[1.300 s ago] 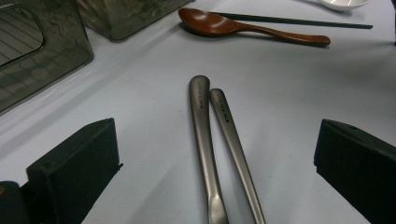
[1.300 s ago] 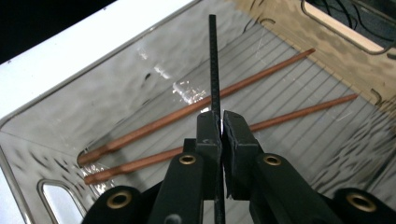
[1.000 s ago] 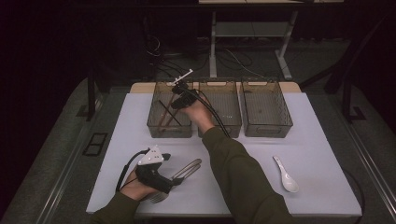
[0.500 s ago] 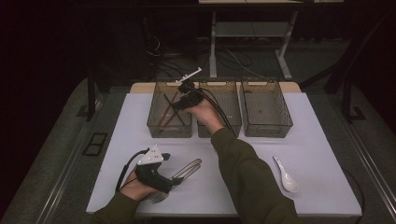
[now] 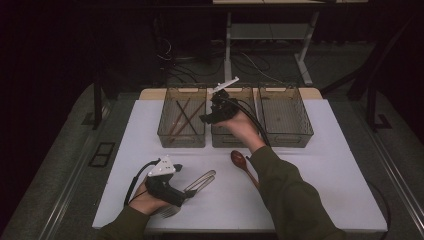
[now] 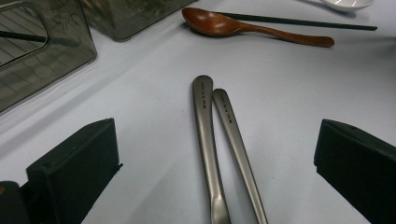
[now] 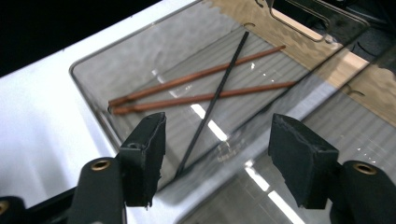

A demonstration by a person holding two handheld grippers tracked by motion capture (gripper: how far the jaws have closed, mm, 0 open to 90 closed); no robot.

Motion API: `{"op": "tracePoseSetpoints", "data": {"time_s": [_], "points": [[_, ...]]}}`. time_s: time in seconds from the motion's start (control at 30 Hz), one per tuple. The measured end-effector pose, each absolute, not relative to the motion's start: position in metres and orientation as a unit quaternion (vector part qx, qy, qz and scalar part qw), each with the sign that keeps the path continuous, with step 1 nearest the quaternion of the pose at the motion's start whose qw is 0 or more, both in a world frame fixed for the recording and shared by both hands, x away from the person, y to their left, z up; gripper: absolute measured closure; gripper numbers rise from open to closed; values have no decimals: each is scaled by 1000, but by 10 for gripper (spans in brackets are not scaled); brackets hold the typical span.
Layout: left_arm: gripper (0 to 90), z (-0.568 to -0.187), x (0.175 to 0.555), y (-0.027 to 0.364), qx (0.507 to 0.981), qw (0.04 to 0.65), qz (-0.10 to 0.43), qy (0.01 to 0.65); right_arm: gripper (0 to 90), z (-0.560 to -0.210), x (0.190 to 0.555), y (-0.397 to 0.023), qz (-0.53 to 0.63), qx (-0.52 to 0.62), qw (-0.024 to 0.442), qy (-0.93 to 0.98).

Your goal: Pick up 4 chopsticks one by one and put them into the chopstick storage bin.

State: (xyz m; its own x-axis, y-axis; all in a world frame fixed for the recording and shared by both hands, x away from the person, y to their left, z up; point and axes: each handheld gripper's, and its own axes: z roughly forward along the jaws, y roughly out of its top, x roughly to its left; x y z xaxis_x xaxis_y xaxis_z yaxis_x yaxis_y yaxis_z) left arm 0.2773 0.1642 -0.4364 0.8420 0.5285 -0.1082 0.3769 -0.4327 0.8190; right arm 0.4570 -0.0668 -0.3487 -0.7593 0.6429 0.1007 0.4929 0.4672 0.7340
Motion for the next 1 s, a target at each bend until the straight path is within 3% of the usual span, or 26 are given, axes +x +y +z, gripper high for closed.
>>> {"op": "tracePoseSetpoints", "data": {"time_s": [0.43, 1.0], "points": [[0, -437, 277, 163, 841, 458, 80, 276, 282, -347, 427, -110, 395, 327, 103, 852], [6, -437, 277, 160, 841, 449, 100, 284, 275, -350, 390, -169, 406, 341, 108, 841]]}}
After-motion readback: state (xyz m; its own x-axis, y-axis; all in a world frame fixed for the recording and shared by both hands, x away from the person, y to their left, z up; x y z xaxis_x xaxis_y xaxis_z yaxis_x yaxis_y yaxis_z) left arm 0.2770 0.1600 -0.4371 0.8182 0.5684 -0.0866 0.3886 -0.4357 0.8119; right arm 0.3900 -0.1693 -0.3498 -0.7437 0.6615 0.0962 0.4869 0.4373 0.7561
